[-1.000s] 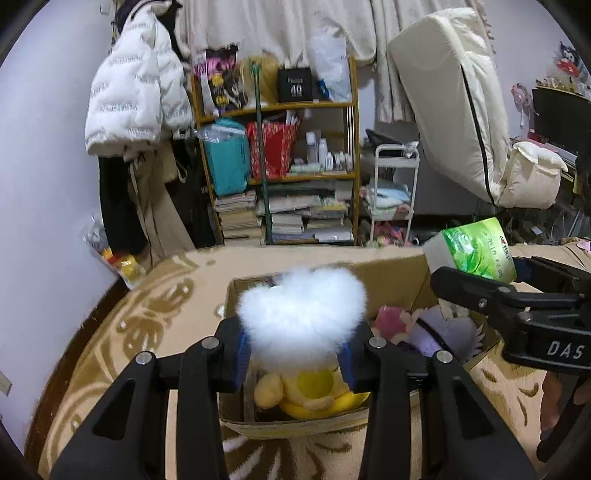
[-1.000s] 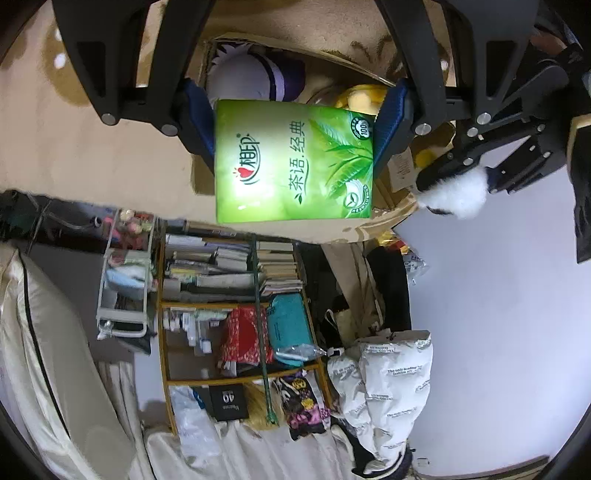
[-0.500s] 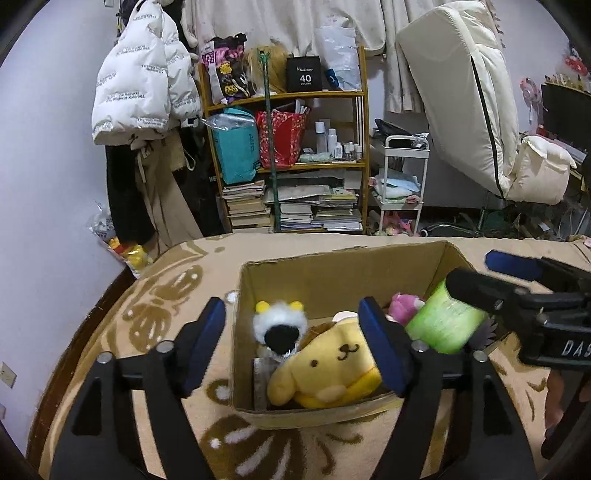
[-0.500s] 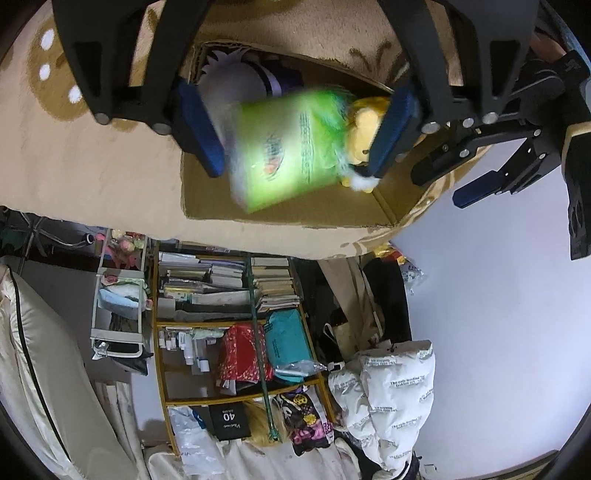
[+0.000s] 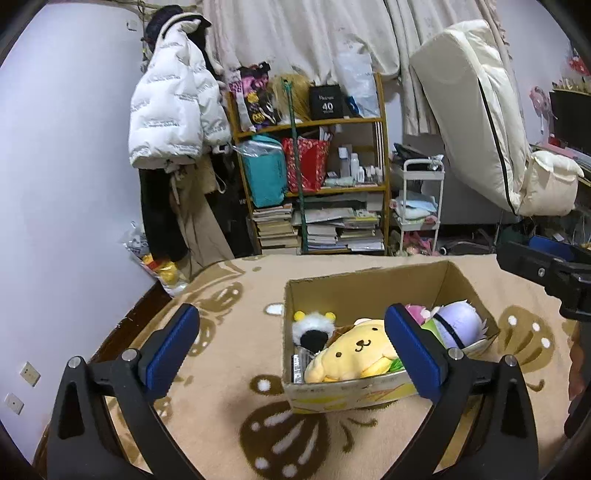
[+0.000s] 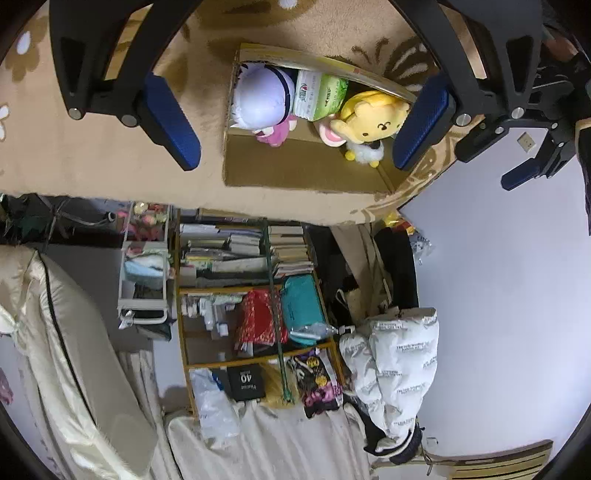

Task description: Organize soft objects

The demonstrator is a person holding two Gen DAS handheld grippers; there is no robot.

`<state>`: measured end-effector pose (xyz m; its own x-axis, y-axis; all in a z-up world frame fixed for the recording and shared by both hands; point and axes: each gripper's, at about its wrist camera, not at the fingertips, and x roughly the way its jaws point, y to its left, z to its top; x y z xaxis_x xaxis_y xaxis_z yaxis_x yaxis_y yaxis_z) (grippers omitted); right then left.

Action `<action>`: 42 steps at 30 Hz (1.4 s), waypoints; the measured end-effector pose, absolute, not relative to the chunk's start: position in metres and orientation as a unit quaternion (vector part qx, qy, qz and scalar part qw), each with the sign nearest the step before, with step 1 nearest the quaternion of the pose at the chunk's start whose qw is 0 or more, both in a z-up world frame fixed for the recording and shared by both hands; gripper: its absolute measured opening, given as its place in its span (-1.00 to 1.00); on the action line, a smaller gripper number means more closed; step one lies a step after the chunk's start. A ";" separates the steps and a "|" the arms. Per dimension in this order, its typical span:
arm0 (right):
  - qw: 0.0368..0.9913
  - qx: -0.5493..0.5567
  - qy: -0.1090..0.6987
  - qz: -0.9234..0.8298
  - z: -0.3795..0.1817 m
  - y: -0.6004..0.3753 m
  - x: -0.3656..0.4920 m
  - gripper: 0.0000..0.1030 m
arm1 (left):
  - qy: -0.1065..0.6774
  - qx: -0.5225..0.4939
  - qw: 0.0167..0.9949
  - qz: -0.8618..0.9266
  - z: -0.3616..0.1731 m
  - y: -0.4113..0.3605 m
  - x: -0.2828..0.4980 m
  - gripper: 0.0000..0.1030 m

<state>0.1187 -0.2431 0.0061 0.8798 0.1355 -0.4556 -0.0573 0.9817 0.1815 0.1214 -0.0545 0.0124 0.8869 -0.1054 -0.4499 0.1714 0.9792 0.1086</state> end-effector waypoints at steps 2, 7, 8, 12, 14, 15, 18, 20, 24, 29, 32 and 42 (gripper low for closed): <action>0.968 0.074 0.233 0.048 0.015 -0.241 0.111 1.00 | 0.216 0.075 0.971 -0.067 0.020 -0.052 0.111 0.94; 0.973 0.061 0.218 0.049 0.034 -0.234 0.091 1.00 | 0.187 0.076 0.978 -0.056 0.040 -0.045 0.086 0.99; 0.974 0.060 0.215 0.049 0.037 -0.232 0.086 1.00 | 0.186 0.072 0.978 -0.054 0.043 -0.044 0.082 0.99; 0.975 0.057 0.209 0.047 0.042 -0.228 0.069 1.00 | 0.181 0.063 0.980 -0.050 0.048 -0.038 0.067 0.99; 0.976 0.057 0.206 0.045 0.044 -0.227 0.061 1.00 | 0.181 0.061 0.980 -0.048 0.048 -0.035 0.060 0.99; 0.976 0.059 0.204 0.044 0.044 -0.227 0.055 1.00 | 0.180 0.060 0.981 -0.047 0.048 -0.034 0.056 0.99; 0.979 0.065 0.191 0.036 0.047 -0.229 0.041 1.00 | 0.177 0.052 0.982 -0.045 0.049 -0.031 0.046 0.99; 0.980 0.071 0.185 0.033 0.047 -0.231 0.033 1.00 | 0.173 0.050 0.983 -0.044 0.049 -0.029 0.041 0.99; 0.981 0.073 0.180 0.025 0.045 -0.234 0.021 1.00 | 0.171 0.045 0.983 -0.043 0.048 -0.026 0.033 0.99; 0.980 0.076 0.182 0.015 0.041 -0.241 0.021 1.00 | 0.173 0.047 0.983 -0.042 0.041 -0.026 0.029 0.99; 0.980 0.079 0.182 0.007 0.037 -0.246 0.023 1.00 | 0.175 0.047 0.983 -0.038 0.036 -0.025 0.030 0.99; 0.981 0.059 0.186 -0.002 0.022 -0.254 0.027 1.00 | 0.182 0.046 0.981 -0.041 0.021 -0.026 0.041 0.99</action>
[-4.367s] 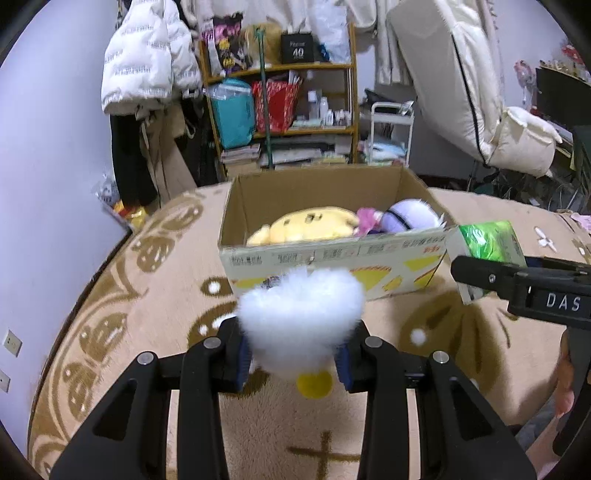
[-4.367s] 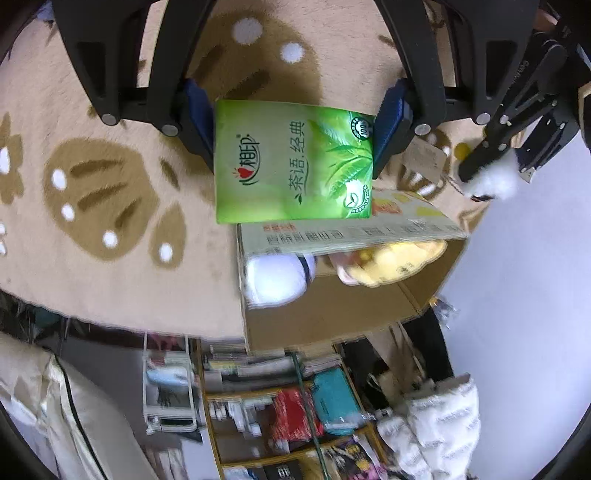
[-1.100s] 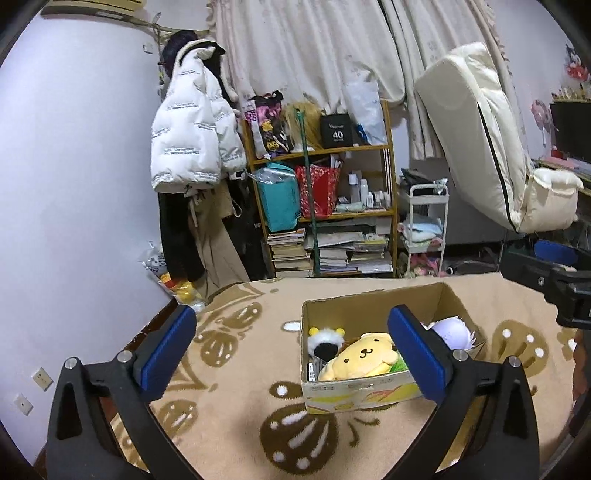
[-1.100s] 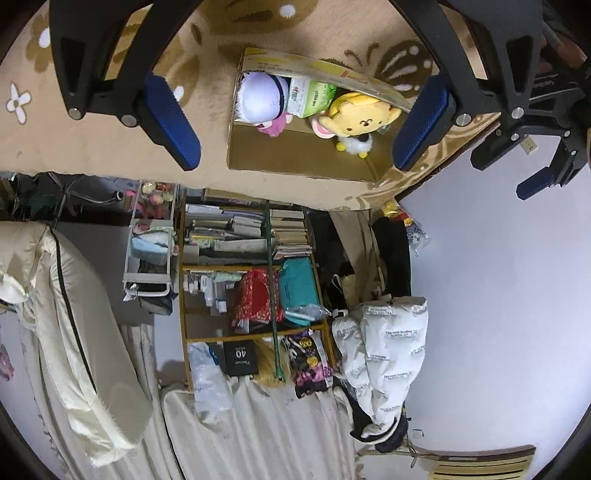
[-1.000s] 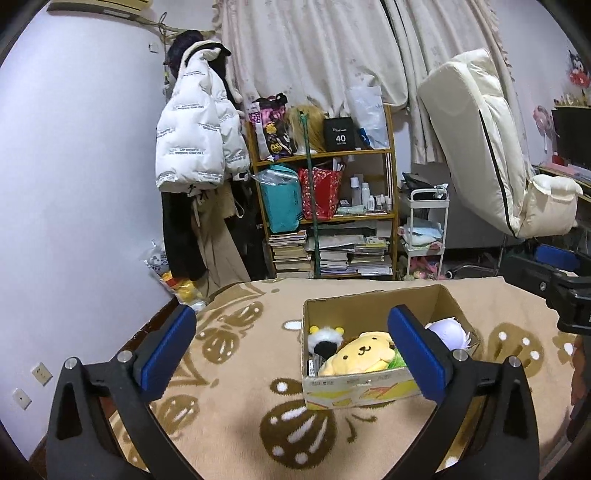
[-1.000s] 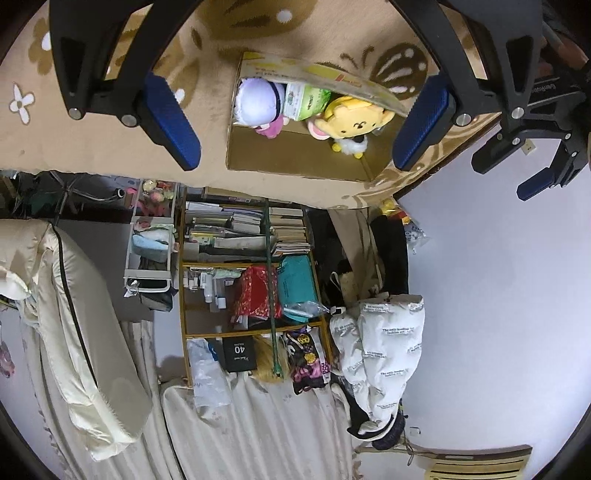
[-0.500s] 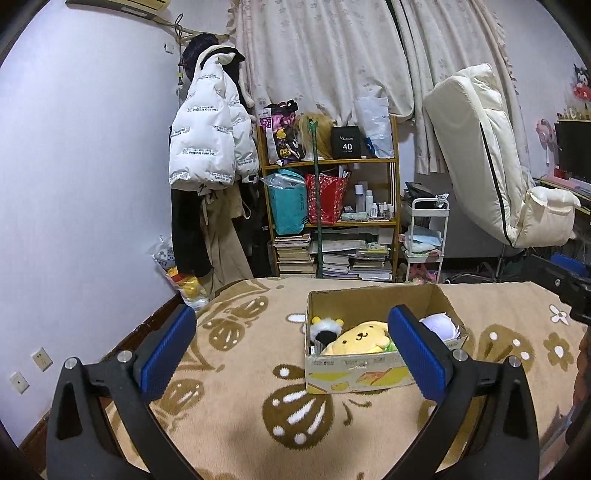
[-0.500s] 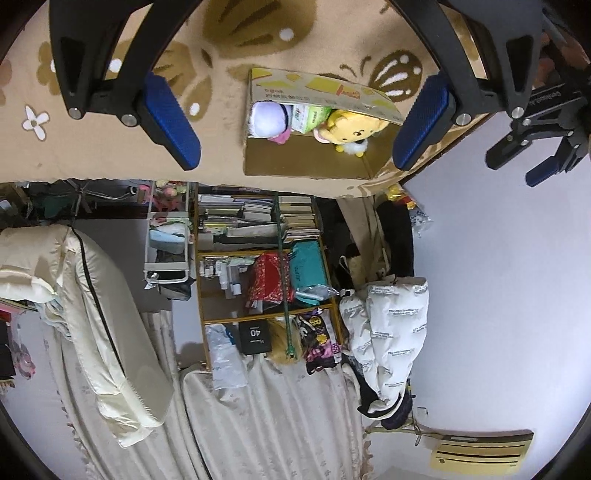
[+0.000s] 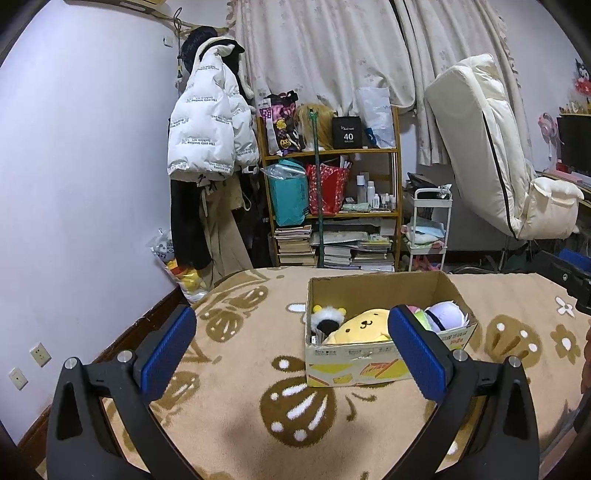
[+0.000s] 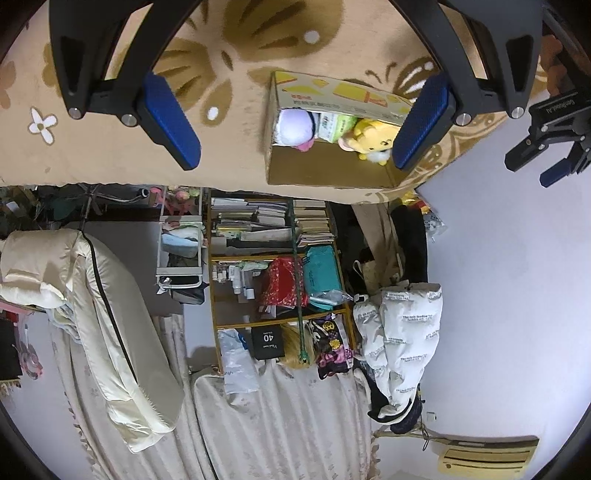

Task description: Organize soft objects

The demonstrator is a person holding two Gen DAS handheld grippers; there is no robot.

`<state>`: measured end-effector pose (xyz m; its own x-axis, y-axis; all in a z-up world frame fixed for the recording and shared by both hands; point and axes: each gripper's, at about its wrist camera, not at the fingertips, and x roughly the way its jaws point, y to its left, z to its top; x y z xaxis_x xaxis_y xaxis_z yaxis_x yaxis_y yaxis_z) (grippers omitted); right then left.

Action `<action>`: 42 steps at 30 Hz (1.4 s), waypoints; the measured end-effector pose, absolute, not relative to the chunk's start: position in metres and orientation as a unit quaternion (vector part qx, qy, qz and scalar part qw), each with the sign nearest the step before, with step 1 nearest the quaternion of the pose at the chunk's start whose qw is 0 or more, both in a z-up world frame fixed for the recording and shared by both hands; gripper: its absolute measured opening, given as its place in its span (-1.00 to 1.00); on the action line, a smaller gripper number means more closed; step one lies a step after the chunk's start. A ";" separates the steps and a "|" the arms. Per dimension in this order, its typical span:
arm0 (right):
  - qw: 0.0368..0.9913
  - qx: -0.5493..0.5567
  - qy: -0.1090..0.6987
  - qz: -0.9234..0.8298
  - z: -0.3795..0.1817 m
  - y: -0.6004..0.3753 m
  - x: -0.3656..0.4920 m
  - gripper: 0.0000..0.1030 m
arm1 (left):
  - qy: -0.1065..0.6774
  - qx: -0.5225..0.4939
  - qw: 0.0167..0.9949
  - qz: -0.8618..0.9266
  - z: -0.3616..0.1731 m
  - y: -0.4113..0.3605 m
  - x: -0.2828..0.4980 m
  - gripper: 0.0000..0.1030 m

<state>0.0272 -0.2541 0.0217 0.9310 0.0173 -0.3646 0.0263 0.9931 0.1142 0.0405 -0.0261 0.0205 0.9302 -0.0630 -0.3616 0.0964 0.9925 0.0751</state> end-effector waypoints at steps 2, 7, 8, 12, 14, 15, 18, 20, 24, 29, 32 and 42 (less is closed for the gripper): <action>0.981 0.056 0.188 -0.002 0.019 -0.255 0.028 1.00 | 0.185 0.046 0.981 -0.043 0.018 -0.027 0.043 0.99; 0.979 0.055 0.199 -0.003 0.013 -0.257 0.034 1.00 | 0.197 0.045 0.978 -0.046 0.010 -0.029 0.051 0.99; 0.978 0.054 0.200 -0.003 0.012 -0.258 0.035 1.00 | 0.198 0.045 0.978 -0.046 0.009 -0.030 0.052 0.99; 0.978 0.055 0.203 -0.002 0.010 -0.258 0.036 1.00 | 0.201 0.046 0.977 -0.051 0.006 -0.032 0.053 0.99; 0.978 0.054 0.203 -0.002 0.009 -0.258 0.037 1.00 | 0.201 0.046 0.977 -0.051 0.006 -0.033 0.053 0.99; 0.978 0.054 0.203 -0.003 0.010 -0.258 0.036 1.00 | 0.199 0.047 0.978 -0.050 0.006 -0.034 0.052 0.99; 0.978 0.055 0.202 -0.003 0.010 -0.258 0.036 1.00 | 0.195 0.047 0.978 -0.049 0.006 -0.034 0.051 0.99; 0.978 0.054 0.202 -0.003 0.010 -0.258 0.036 1.00 | 0.194 0.044 0.979 -0.049 0.007 -0.033 0.050 0.99; 0.978 0.055 0.202 -0.003 0.010 -0.258 0.037 1.00 | 0.195 0.041 0.979 -0.048 0.006 -0.031 0.050 0.99; 0.978 0.055 0.202 -0.003 0.010 -0.260 0.037 1.00 | 0.195 0.043 0.979 -0.048 0.006 -0.031 0.050 0.99; 0.978 0.055 0.202 -0.004 0.009 -0.261 0.037 1.00 | 0.195 0.043 0.979 -0.046 0.006 -0.031 0.050 0.99; 0.978 0.057 0.203 -0.004 0.008 -0.263 0.038 1.00 | 0.195 0.044 0.979 -0.047 0.003 -0.031 0.050 0.99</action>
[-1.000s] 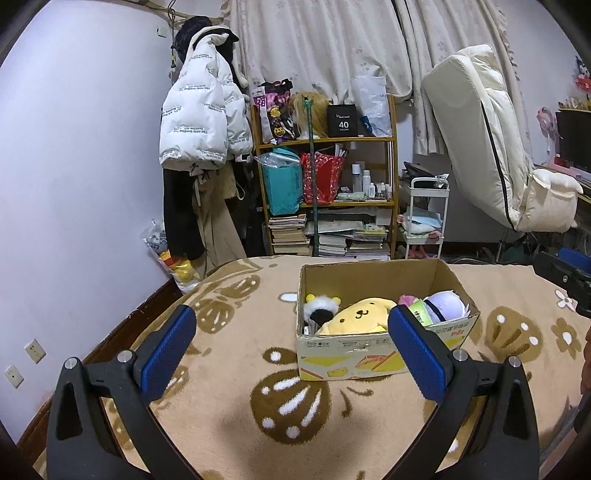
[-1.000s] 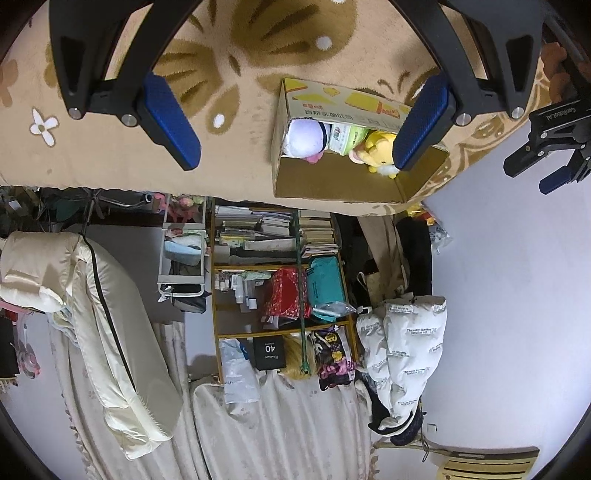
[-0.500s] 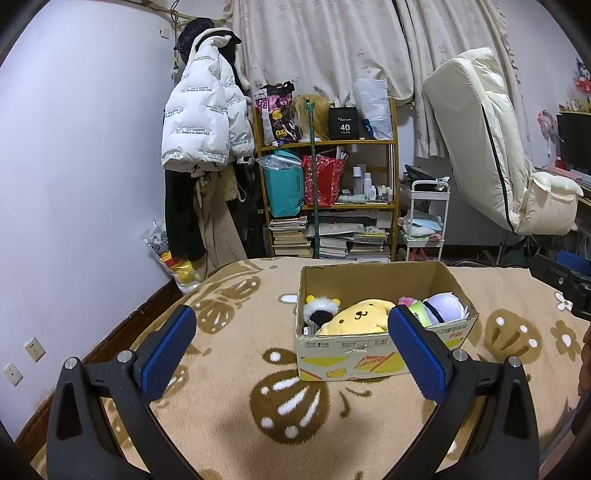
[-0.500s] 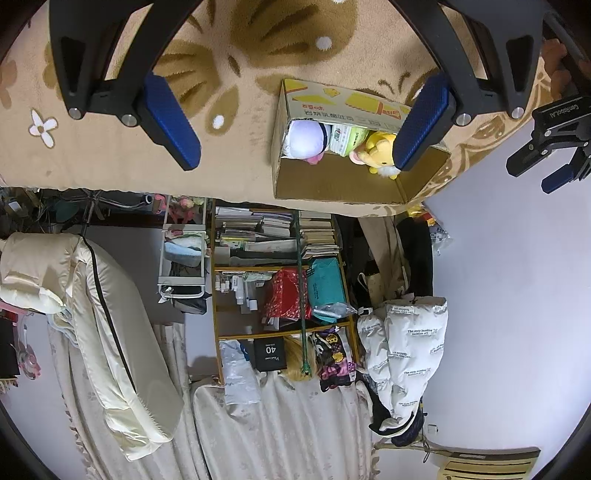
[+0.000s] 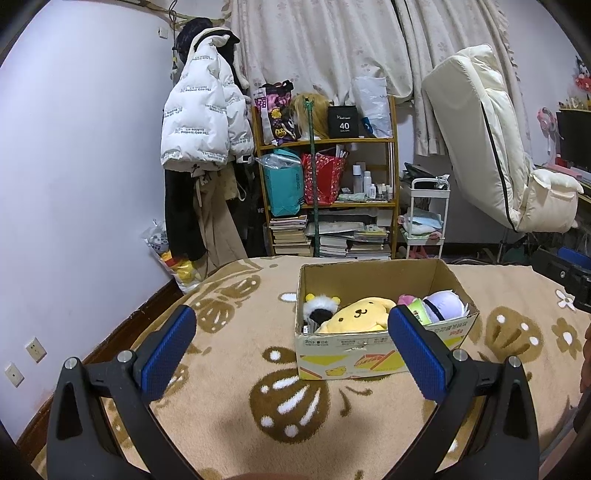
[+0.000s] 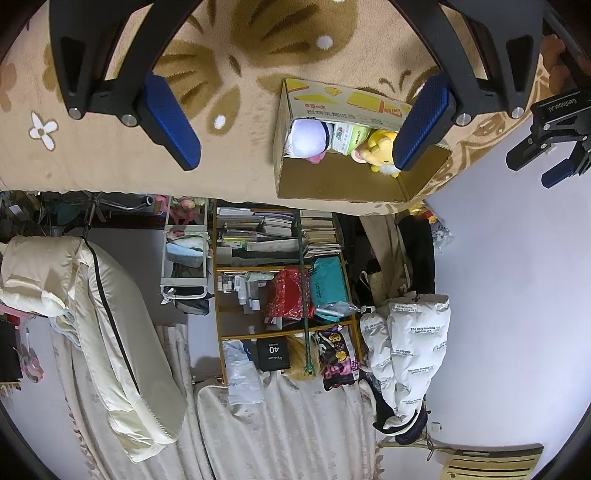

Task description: Organize soft objects

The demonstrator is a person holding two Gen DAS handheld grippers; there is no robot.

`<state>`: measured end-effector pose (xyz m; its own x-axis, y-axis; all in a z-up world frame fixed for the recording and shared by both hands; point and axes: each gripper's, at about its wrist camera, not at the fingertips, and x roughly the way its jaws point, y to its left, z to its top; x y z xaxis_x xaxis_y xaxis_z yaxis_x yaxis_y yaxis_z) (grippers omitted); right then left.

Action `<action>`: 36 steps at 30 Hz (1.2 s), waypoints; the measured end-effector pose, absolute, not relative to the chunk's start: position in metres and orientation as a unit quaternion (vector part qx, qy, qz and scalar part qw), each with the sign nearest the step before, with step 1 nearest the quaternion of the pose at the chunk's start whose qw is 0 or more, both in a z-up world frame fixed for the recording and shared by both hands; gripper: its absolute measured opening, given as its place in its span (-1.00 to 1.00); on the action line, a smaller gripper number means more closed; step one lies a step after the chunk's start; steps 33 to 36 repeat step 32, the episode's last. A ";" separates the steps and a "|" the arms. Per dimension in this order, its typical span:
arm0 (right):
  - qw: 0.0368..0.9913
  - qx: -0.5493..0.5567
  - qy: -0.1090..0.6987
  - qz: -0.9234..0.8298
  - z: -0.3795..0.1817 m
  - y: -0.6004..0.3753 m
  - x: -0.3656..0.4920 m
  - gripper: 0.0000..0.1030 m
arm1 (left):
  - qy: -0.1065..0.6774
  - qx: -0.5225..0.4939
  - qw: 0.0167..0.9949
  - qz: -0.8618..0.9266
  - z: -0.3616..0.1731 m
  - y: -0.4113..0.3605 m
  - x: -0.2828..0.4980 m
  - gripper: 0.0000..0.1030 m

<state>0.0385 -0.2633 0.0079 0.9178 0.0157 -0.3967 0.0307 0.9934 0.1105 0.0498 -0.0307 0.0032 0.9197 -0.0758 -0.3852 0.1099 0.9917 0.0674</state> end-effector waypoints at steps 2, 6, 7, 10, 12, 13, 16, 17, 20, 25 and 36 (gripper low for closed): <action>0.978 0.057 0.203 -0.004 0.008 -0.264 0.039 1.00 | 0.197 0.044 0.978 -0.047 0.001 -0.030 0.050 0.99; 0.978 0.058 0.202 -0.004 0.007 -0.264 0.038 1.00 | 0.200 0.046 0.978 -0.046 -0.002 -0.030 0.051 0.99; 0.978 0.057 0.202 -0.004 0.007 -0.264 0.038 1.00 | 0.199 0.045 0.978 -0.045 -0.002 -0.030 0.051 0.99; 0.978 0.058 0.202 -0.003 0.007 -0.265 0.038 1.00 | 0.199 0.045 0.978 -0.047 -0.002 -0.030 0.051 0.99; 0.978 0.056 0.202 -0.004 0.007 -0.265 0.038 1.00 | 0.201 0.046 0.977 -0.048 -0.002 -0.030 0.052 0.99; 0.978 0.055 0.202 -0.005 0.007 -0.264 0.038 1.00 | 0.201 0.047 0.977 -0.047 -0.001 -0.031 0.051 0.99; 0.978 0.059 0.202 -0.004 0.007 -0.265 0.038 1.00 | 0.200 0.048 0.977 -0.047 -0.001 -0.032 0.051 0.99; 0.978 0.058 0.202 -0.004 0.008 -0.265 0.038 1.00 | 0.201 0.047 0.977 -0.048 -0.001 -0.033 0.051 0.99; 0.978 0.059 0.202 -0.003 0.008 -0.266 0.038 1.00 | 0.201 0.047 0.977 -0.047 -0.001 -0.032 0.051 0.99; 0.978 0.058 0.202 -0.003 0.008 -0.266 0.038 1.00 | 0.200 0.048 0.978 -0.047 -0.001 -0.033 0.051 0.99; 0.978 0.059 0.202 -0.004 0.008 -0.265 0.038 1.00 | 0.200 0.047 0.978 -0.046 0.000 -0.034 0.051 0.99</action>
